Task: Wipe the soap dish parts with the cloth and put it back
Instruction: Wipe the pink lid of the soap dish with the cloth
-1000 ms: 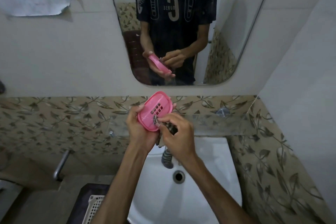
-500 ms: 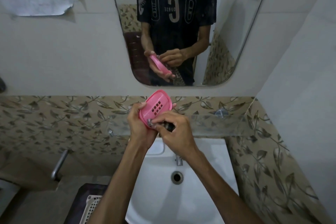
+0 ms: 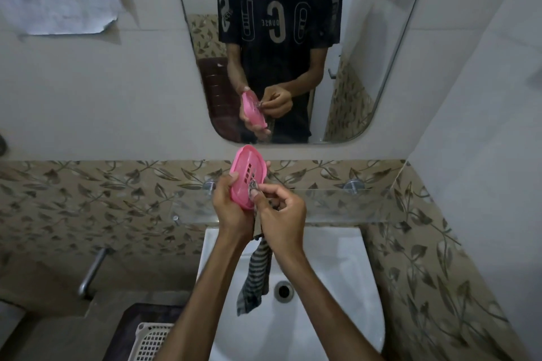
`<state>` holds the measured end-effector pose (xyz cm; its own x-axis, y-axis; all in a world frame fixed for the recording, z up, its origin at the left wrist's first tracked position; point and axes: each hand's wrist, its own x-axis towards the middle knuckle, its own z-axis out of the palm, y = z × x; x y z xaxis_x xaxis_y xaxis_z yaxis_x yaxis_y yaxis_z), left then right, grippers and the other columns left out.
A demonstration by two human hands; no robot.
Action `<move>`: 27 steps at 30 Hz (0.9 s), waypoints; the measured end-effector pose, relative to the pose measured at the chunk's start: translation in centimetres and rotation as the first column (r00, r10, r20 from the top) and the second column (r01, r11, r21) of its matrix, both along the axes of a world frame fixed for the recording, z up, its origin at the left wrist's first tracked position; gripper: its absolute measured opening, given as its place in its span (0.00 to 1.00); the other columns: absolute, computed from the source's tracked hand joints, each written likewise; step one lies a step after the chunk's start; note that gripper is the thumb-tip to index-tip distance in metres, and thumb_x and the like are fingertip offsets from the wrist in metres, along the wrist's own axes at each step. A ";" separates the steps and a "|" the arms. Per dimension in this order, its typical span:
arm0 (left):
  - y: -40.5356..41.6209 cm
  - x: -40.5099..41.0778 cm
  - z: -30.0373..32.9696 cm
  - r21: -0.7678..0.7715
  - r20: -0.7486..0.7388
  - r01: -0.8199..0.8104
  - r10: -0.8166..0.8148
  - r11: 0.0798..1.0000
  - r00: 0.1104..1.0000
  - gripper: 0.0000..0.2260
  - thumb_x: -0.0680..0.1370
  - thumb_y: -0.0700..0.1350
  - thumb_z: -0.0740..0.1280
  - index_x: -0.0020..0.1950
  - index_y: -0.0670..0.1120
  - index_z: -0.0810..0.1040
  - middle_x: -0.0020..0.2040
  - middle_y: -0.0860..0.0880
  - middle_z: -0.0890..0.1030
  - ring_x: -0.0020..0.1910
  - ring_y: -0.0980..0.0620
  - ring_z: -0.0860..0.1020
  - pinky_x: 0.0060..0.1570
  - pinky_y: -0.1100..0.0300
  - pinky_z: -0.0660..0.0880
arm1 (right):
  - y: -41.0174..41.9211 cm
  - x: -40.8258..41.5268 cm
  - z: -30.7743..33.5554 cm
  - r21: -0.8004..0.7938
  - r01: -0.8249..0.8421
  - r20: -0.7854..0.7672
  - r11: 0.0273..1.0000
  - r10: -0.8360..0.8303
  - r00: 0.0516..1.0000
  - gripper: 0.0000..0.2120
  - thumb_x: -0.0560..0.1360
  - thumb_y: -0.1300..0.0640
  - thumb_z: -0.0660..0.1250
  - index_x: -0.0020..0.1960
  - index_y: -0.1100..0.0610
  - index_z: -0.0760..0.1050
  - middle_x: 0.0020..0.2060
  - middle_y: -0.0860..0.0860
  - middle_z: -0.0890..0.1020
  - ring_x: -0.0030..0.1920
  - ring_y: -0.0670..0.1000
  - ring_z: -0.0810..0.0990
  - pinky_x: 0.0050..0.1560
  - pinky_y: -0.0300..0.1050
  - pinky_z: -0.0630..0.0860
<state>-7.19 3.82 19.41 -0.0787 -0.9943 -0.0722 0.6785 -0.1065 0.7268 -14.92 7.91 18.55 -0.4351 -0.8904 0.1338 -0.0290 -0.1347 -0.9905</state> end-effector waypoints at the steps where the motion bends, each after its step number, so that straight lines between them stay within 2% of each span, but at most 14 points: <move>1: 0.2 0.1 0.0 -0.014 0.008 0.012 -0.012 1.000 1.000 0.21 0.75 0.52 0.61 0.50 0.41 0.89 0.48 0.41 0.88 0.46 0.45 0.86 0.45 0.56 0.84 | 0.1 0.2 0.1 -0.016 0.000 -0.026 1.000 -0.001 1.000 0.05 0.76 0.60 0.78 0.50 0.53 0.87 0.39 0.44 0.87 0.37 0.40 0.83 0.39 0.36 0.80; 6: 0.3 0.9 0.1 -0.033 0.049 0.013 -0.012 0.999 0.999 0.23 0.77 0.53 0.58 0.51 0.41 0.89 0.47 0.42 0.87 0.44 0.48 0.86 0.42 0.59 0.83 | 0.6 0.4 0.7 -0.125 -0.143 -0.291 0.982 0.101 0.951 0.04 0.75 0.61 0.78 0.49 0.58 0.87 0.44 0.49 0.86 0.42 0.43 0.82 0.43 0.34 0.79; 9: 0.6 0.6 -0.3 -0.004 0.029 -0.031 0.031 1.000 0.999 0.20 0.77 0.51 0.60 0.54 0.38 0.85 0.46 0.41 0.87 0.45 0.47 0.86 0.43 0.57 0.84 | 0.0 0.1 1.0 -0.110 -0.079 -0.277 0.991 0.046 0.960 0.04 0.75 0.63 0.77 0.50 0.60 0.87 0.46 0.51 0.85 0.44 0.46 0.83 0.45 0.43 0.83; 13: 0.7 0.6 -0.2 -0.013 0.045 -0.052 0.053 0.999 0.998 0.19 0.78 0.49 0.58 0.37 0.47 0.86 0.34 0.51 0.82 0.34 0.54 0.82 0.33 0.63 0.79 | 0.5 0.6 1.1 -0.169 -0.219 -0.396 0.961 0.137 0.908 0.05 0.76 0.63 0.76 0.52 0.58 0.87 0.48 0.50 0.86 0.48 0.45 0.84 0.51 0.40 0.83; 16: 0.6 0.3 -0.3 0.013 0.019 -0.067 0.066 0.998 0.998 0.15 0.75 0.49 0.62 0.41 0.43 0.85 0.35 0.47 0.82 0.35 0.51 0.82 0.34 0.61 0.80 | 0.2 0.0 1.0 -0.148 -0.201 -0.313 0.968 0.146 0.938 0.06 0.76 0.62 0.74 0.53 0.59 0.86 0.49 0.49 0.85 0.49 0.45 0.83 0.50 0.40 0.81; 19: 0.3 0.1 0.3 0.001 0.033 -0.035 0.035 0.999 0.999 0.14 0.77 0.50 0.63 0.43 0.42 0.84 0.35 0.49 0.81 0.34 0.53 0.81 0.34 0.62 0.80 | 0.7 0.0 1.1 -0.148 -0.265 -0.317 0.953 0.208 0.925 0.15 0.76 0.55 0.73 0.61 0.57 0.83 0.57 0.48 0.83 0.57 0.45 0.82 0.57 0.37 0.81; 22: -0.2 0.3 0.9 0.030 0.033 -0.021 0.020 0.999 0.999 0.18 0.75 0.49 0.65 0.56 0.36 0.77 0.40 0.44 0.80 0.40 0.48 0.81 0.42 0.57 0.81 | 0.0 -0.8 1.0 -0.182 -0.261 -0.272 0.948 0.207 0.940 0.13 0.77 0.61 0.76 0.61 0.60 0.84 0.56 0.50 0.83 0.57 0.46 0.83 0.59 0.39 0.80; 25: -0.3 0.6 1.2 0.061 0.012 0.049 -0.050 0.997 0.999 0.18 0.75 0.50 0.66 0.55 0.35 0.77 0.43 0.41 0.79 0.43 0.45 0.81 0.44 0.56 0.82 | -0.5 -1.5 0.9 -0.247 -0.269 -0.393 0.931 0.157 0.906 0.11 0.76 0.64 0.76 0.58 0.62 0.85 0.53 0.53 0.84 0.55 0.49 0.83 0.58 0.45 0.81; 27: -0.3 1.1 1.4 0.105 -0.015 0.084 -0.083 0.991 0.996 0.26 0.79 0.57 0.65 0.63 0.34 0.77 0.52 0.37 0.81 0.52 0.42 0.82 0.55 0.51 0.82 | -0.7 -1.8 0.8 -0.284 -0.314 -0.481 0.906 0.149 0.864 0.10 0.75 0.65 0.76 0.57 0.63 0.85 0.52 0.54 0.84 0.55 0.50 0.83 0.58 0.45 0.81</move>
